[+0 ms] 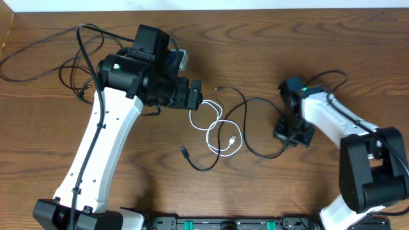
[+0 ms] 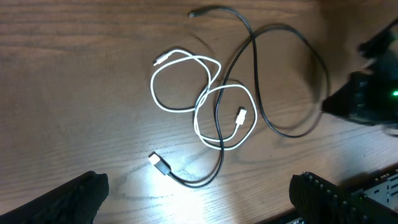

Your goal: Untangle cables

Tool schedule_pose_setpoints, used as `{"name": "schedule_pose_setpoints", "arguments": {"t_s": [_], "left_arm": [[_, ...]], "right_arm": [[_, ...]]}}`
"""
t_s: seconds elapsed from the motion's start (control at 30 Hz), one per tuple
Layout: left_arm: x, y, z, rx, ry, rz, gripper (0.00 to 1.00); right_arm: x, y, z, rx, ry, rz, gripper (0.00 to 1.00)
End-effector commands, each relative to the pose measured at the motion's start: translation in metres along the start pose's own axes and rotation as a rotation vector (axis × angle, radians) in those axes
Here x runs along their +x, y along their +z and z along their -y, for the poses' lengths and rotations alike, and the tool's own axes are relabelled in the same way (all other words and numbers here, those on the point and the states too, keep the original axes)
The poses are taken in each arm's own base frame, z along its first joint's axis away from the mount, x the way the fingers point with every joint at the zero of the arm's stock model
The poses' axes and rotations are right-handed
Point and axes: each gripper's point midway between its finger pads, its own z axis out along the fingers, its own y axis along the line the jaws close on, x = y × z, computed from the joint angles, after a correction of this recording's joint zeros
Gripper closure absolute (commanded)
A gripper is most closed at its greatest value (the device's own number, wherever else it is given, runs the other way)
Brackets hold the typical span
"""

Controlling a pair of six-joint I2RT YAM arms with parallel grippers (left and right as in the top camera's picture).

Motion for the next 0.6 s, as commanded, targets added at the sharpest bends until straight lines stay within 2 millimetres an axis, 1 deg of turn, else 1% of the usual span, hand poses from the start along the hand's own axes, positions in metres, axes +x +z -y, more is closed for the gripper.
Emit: {"name": "schedule_pose_setpoints", "arguments": {"t_s": [0.0, 0.03, 0.07, 0.17, 0.27, 0.33, 0.4, 0.43, 0.5, 0.57], "left_arm": [[-0.002, 0.0, -0.002, -0.01, -0.01, 0.004, 0.02], [-0.002, 0.0, -0.002, -0.01, -0.01, 0.004, 0.02], [-0.002, 0.0, -0.002, -0.01, -0.01, 0.004, 0.02], [-0.002, 0.0, -0.002, -0.01, -0.01, 0.004, 0.02], [-0.002, 0.0, -0.002, -0.01, -0.01, 0.004, 0.02], [-0.002, 0.0, -0.002, -0.01, -0.01, 0.004, 0.02], [-0.002, 0.0, -0.002, -0.01, -0.01, 0.004, 0.02], [-0.002, 0.0, -0.002, -0.01, -0.01, 0.004, 0.02], [-0.002, 0.0, -0.002, -0.01, -0.01, 0.004, 0.02], [-0.002, 0.0, -0.002, -0.01, -0.01, 0.004, 0.02]], "right_arm": [[-0.036, -0.08, -0.018, -0.139, -0.101, 0.178, 0.99], [-0.04, -0.097, -0.018, -0.159, -0.117, 0.21, 0.99], [-0.044, -0.122, -0.019, -0.186, -0.138, 0.258, 0.99], [-0.049, -0.185, -0.017, -0.253, -0.171, 0.382, 0.99], [-0.045, -0.237, -0.015, -0.318, -0.183, 0.492, 0.98], [-0.039, -0.263, -0.019, -0.371, -0.224, 0.549, 0.99], [-0.032, -0.283, -0.02, -0.416, -0.244, 0.597, 0.99], [-0.03, -0.289, -0.02, -0.429, -0.248, 0.611, 0.99], [-0.025, -0.295, -0.019, -0.445, -0.251, 0.626, 0.98], [-0.023, -0.292, -0.017, -0.437, -0.251, 0.614, 0.97]]}}
